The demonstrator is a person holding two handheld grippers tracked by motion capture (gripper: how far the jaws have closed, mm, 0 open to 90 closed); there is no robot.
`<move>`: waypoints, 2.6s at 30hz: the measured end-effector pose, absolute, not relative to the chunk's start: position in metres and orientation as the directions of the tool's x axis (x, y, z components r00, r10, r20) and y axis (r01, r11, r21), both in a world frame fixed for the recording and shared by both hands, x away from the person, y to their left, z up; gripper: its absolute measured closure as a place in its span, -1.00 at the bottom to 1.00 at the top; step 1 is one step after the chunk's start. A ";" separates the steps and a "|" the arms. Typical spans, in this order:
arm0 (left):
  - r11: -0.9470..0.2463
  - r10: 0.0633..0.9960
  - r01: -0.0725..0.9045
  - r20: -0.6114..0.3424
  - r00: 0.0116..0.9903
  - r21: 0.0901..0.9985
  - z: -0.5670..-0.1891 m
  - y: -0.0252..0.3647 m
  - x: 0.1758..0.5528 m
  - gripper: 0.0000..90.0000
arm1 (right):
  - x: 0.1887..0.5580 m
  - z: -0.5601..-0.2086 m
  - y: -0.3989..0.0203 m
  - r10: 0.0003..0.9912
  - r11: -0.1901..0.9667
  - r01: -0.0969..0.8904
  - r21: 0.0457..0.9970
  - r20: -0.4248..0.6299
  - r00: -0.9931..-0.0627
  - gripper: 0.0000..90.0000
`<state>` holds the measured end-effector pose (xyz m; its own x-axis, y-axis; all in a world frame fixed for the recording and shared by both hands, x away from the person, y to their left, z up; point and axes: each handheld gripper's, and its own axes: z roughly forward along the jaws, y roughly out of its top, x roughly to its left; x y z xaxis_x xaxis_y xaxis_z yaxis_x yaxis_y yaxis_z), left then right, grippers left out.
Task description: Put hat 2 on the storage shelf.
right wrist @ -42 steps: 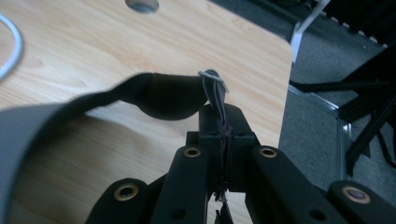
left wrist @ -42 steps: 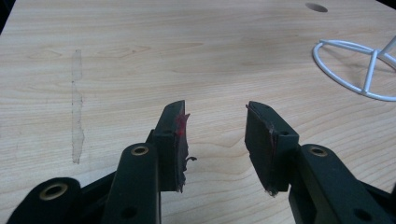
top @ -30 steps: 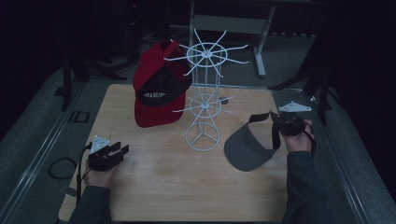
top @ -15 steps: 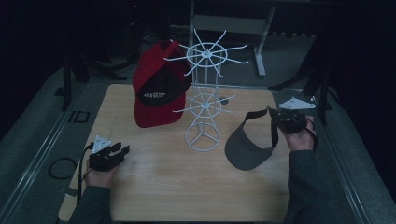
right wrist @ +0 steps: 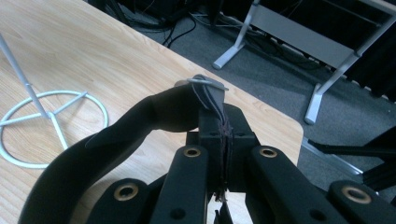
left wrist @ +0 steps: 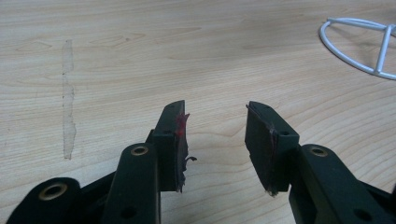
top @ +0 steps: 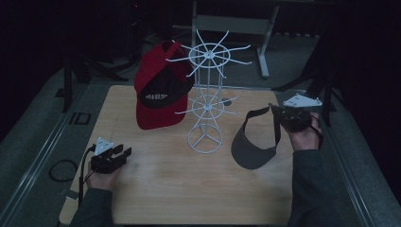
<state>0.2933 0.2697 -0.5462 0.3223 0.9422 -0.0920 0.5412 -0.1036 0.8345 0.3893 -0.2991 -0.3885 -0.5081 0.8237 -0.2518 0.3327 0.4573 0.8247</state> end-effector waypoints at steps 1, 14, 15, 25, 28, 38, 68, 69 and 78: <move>-0.105 0.942 0.541 -0.091 0.323 0.834 -0.546 0.270 0.293 0.31 | 0.389 -0.387 -0.299 0.821 0.459 0.328 0.826 -0.254 -0.510 0.96; -0.109 0.942 0.540 -0.087 0.325 0.835 -0.546 0.269 0.294 0.31 | 0.382 -0.368 -0.294 0.795 0.479 0.286 0.830 -0.272 -0.542 0.96; -0.108 0.942 0.540 -0.088 0.325 0.835 -0.546 0.269 0.294 0.31 | 0.381 -0.366 -0.292 0.792 0.479 0.281 0.831 -0.273 -0.546 0.96; -0.110 0.941 0.539 -0.087 0.328 0.835 -0.547 0.269 0.294 0.31 | 0.376 -0.356 -0.284 0.773 0.488 0.243 0.838 -0.285 -0.567 0.96; -0.112 0.940 0.537 -0.085 0.329 0.836 -0.546 0.269 0.294 0.31 | 0.376 -0.355 -0.282 0.767 0.496 0.236 0.836 -0.294 -0.570 0.96; -0.111 0.940 0.538 -0.087 0.329 0.836 -0.547 0.268 0.294 0.31 | 0.379 -0.346 -0.282 0.767 0.484 0.224 0.846 -0.287 -0.574 0.96; -0.110 0.940 0.535 -0.088 0.331 0.838 -0.546 0.268 0.293 0.31 | 0.387 -0.311 -0.264 0.722 0.469 0.178 0.865 -0.259 -0.642 0.95; -0.110 0.940 0.535 -0.088 0.331 0.838 -0.546 0.268 0.293 0.31 | 0.387 -0.310 -0.263 0.720 0.469 0.176 0.866 -0.259 -0.644 0.95; -0.108 0.939 0.531 -0.089 0.332 0.840 -0.545 0.268 0.293 0.31 | 0.387 -0.301 -0.263 0.709 0.465 0.156 0.872 -0.260 -0.656 0.95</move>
<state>0.2928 0.2680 -0.5454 0.3323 0.9389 -0.0892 0.5312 -0.1082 0.8403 0.3870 -0.2632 -0.3005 -0.6560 0.7086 -0.2601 0.1565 0.4647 0.8715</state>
